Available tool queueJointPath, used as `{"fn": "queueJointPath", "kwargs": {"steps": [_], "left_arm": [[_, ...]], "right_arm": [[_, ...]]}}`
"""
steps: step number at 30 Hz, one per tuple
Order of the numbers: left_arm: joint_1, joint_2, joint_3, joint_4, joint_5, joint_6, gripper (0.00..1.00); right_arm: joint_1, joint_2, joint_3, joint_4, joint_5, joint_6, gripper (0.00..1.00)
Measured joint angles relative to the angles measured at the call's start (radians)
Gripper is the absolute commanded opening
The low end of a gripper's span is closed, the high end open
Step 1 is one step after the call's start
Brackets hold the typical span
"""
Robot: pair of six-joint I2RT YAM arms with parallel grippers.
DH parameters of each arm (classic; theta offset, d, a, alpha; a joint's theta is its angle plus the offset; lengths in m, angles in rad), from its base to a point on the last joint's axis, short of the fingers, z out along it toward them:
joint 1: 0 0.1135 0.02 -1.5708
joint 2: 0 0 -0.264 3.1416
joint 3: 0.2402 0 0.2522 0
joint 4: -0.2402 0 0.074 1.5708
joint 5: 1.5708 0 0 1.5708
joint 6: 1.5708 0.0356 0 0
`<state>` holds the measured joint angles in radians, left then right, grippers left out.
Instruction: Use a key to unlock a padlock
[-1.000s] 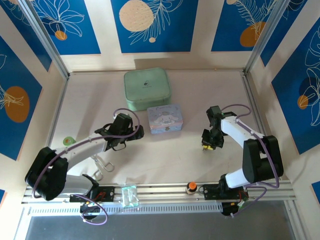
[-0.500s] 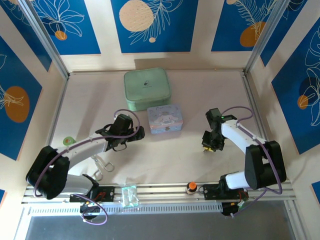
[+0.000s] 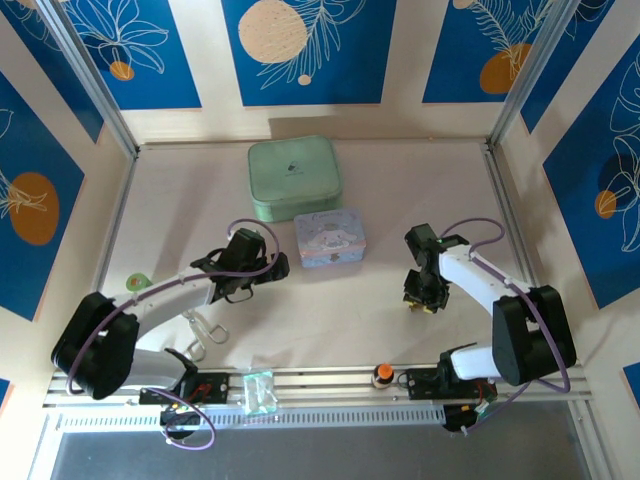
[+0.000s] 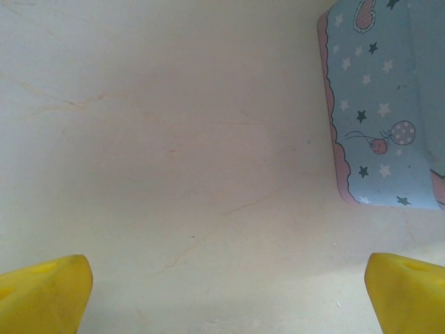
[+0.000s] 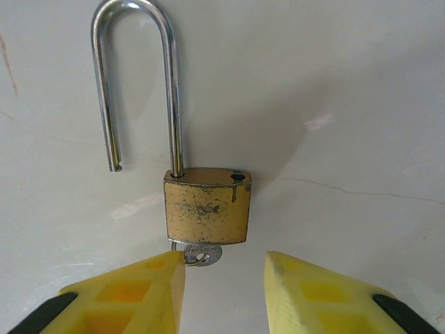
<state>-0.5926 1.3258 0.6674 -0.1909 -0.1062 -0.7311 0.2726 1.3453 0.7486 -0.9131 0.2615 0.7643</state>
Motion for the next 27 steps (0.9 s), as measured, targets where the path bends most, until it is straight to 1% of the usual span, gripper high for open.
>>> {"fn": "queueJointPath", "kwargs": {"steps": [2,4,8,12,13,15,16,18,19,21,24,27], "left_arm": [[0.000,-0.016,0.000,-0.005,-0.008,0.011,1.00],[0.000,-0.047,0.000,-0.008,-0.031,0.038,0.99],[0.000,-0.129,-0.006,-0.003,-0.127,0.108,1.00],[0.003,-0.205,-0.028,0.027,-0.286,0.193,1.00],[0.004,-0.222,-0.041,0.052,-0.333,0.224,0.99],[0.007,-0.248,-0.081,0.126,-0.420,0.290,0.94],[0.010,-0.261,-0.116,0.186,-0.468,0.332,0.92],[0.028,-0.276,-0.207,0.340,-0.532,0.429,0.95],[0.046,-0.277,-0.250,0.399,-0.547,0.477,0.98],[0.090,-0.277,-0.297,0.454,-0.554,0.548,0.98],[0.172,-0.278,-0.303,0.508,-0.544,0.610,1.00],[0.240,-0.263,-0.293,0.547,-0.524,0.665,1.00]], "right_arm": [[-0.009,-0.017,0.002,0.003,0.003,-0.019,0.60],[-0.021,-0.045,0.007,0.010,0.021,-0.040,1.00],[-0.029,-0.103,0.042,0.048,0.094,-0.112,0.99],[-0.029,-0.206,0.028,0.203,0.185,-0.198,0.99],[-0.031,-0.237,0.011,0.255,0.200,-0.217,0.97],[-0.036,-0.297,-0.045,0.377,0.226,-0.245,0.91],[-0.042,-0.325,-0.087,0.446,0.233,-0.262,0.89],[-0.063,-0.365,-0.166,0.569,0.228,-0.301,0.88],[-0.078,-0.381,-0.208,0.629,0.220,-0.321,0.88],[-0.108,-0.394,-0.263,0.714,0.202,-0.351,0.88],[-0.153,-0.379,-0.280,0.793,0.176,-0.396,0.89],[-0.174,-0.357,-0.292,0.926,0.167,-0.473,0.89]]}}
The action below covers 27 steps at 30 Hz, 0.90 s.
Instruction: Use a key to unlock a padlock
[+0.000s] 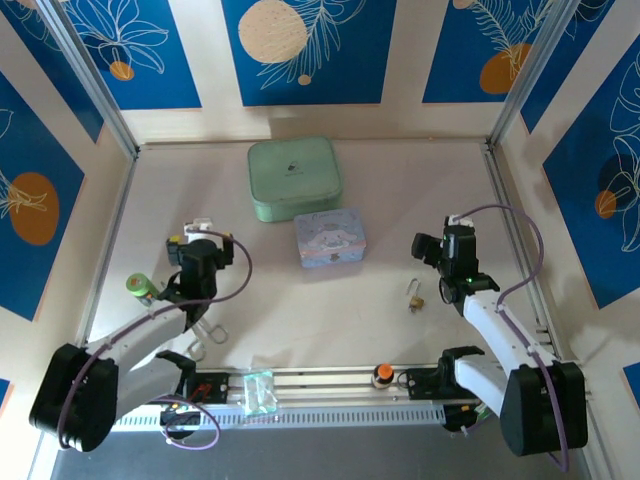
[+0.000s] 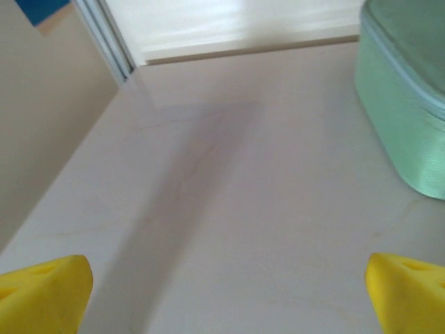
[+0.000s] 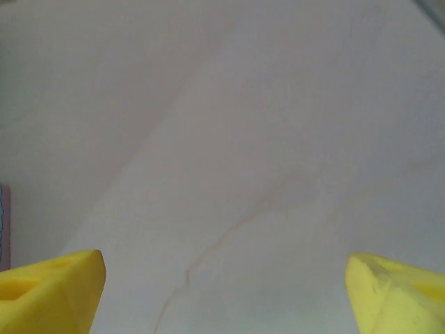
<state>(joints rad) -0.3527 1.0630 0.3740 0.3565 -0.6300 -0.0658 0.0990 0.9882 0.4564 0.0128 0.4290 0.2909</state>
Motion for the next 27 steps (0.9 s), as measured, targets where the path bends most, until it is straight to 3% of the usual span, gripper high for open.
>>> {"fn": "queueJointPath", "kwargs": {"steps": [8,13,18,21,27], "left_arm": [[0.143,0.217,-0.006,0.158,0.060,0.041,0.99],[0.238,0.343,-0.010,0.332,0.179,0.036,0.99],[0.275,0.415,-0.019,0.449,0.294,0.040,0.99],[0.277,0.469,-0.026,0.550,0.365,0.050,1.00],[0.277,0.495,-0.023,0.565,0.445,0.066,0.99]], "right_arm": [[-0.071,0.125,-0.157,0.392,-0.089,-0.095,0.90],[-0.068,0.272,-0.165,0.571,-0.126,-0.128,0.92],[-0.067,0.468,-0.124,0.760,-0.149,-0.139,0.95],[-0.060,0.541,-0.093,0.781,-0.151,-0.146,0.96],[-0.064,0.541,-0.076,0.797,-0.168,-0.149,0.99]]}}
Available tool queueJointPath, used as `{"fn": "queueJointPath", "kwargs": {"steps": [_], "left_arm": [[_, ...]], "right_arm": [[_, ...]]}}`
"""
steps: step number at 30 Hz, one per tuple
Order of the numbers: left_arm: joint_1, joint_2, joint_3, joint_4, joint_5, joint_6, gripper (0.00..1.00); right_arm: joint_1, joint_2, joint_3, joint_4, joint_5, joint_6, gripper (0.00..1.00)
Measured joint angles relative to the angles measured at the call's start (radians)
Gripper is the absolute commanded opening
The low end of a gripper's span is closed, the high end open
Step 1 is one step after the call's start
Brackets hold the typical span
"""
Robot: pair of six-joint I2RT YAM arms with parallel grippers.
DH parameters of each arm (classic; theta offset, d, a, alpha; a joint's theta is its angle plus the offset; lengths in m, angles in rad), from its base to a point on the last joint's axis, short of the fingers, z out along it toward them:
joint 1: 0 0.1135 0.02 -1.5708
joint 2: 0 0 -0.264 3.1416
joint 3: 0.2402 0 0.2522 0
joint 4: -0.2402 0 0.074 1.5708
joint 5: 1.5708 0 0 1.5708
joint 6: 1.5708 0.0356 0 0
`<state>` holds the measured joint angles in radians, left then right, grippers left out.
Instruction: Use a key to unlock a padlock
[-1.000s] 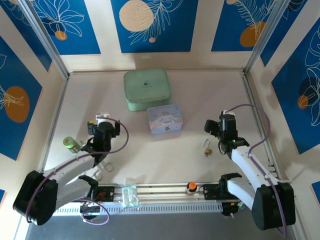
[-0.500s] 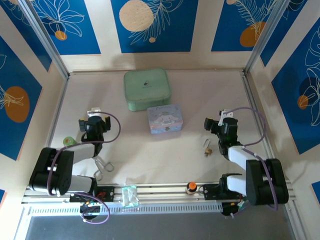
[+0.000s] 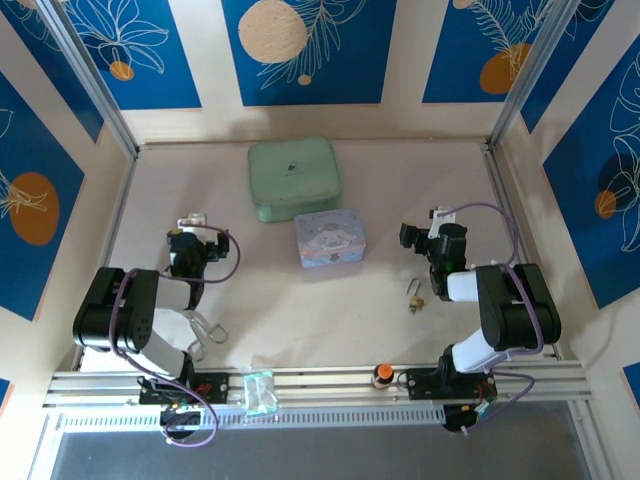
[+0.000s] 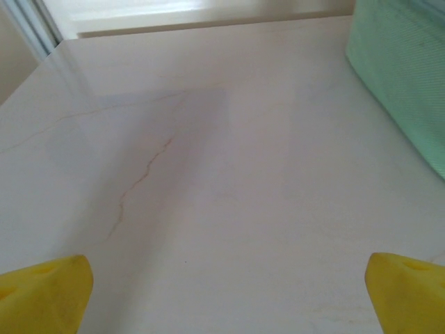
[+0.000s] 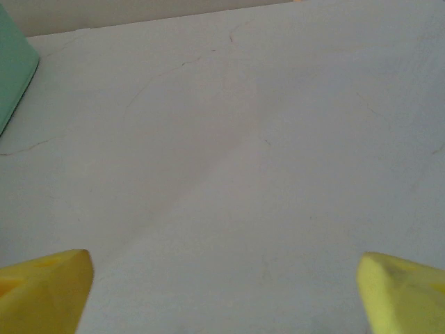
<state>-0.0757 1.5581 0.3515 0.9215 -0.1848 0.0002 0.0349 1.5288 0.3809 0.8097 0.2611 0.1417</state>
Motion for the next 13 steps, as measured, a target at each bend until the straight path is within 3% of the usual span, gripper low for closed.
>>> {"fn": "queueJointPath", "kwargs": {"steps": [13], "left_arm": [[-0.001,0.001,0.002,0.006,0.066,0.034,1.00]], "right_arm": [[-0.010,0.000,0.000,-0.001,-0.015,-0.001,0.99]]}}
